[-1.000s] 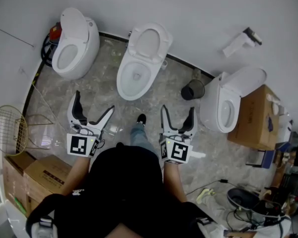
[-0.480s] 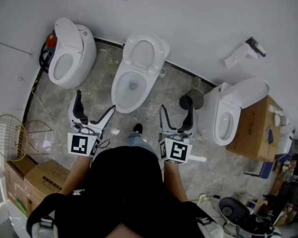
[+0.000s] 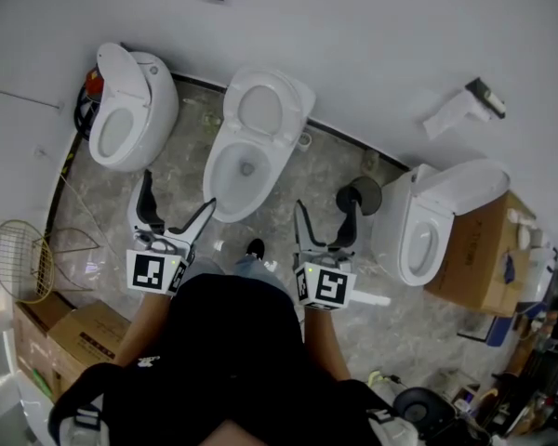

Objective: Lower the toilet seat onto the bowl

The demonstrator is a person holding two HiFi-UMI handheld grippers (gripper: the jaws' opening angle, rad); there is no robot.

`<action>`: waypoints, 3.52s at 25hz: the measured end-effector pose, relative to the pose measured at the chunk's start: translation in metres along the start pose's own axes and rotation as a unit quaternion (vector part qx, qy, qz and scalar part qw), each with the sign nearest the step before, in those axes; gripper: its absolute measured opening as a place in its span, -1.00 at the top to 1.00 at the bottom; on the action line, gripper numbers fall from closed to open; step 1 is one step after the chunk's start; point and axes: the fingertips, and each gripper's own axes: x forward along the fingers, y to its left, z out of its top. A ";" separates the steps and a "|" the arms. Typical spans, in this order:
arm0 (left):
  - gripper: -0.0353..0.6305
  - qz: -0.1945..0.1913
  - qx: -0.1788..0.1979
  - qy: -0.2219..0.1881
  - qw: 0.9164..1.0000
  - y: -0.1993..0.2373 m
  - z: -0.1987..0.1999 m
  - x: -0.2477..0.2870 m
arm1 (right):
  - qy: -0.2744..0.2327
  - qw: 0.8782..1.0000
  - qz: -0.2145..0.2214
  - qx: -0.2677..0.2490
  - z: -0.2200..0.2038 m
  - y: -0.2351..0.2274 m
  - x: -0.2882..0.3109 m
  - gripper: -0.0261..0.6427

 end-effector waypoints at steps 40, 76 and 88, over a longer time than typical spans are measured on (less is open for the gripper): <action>-0.71 -0.241 0.098 0.180 0.949 0.067 -0.249 0.266 | 0.134 0.982 0.025 -0.129 -0.170 0.003 0.299 -0.36; 0.22 -0.281 0.285 0.263 0.878 0.089 -0.379 0.449 | 0.243 0.923 0.069 -0.291 -0.290 -0.016 0.468 0.34; 0.66 -0.266 0.294 0.282 0.874 0.096 -0.389 0.470 | 0.255 0.916 0.080 -0.299 -0.294 -0.021 0.481 0.51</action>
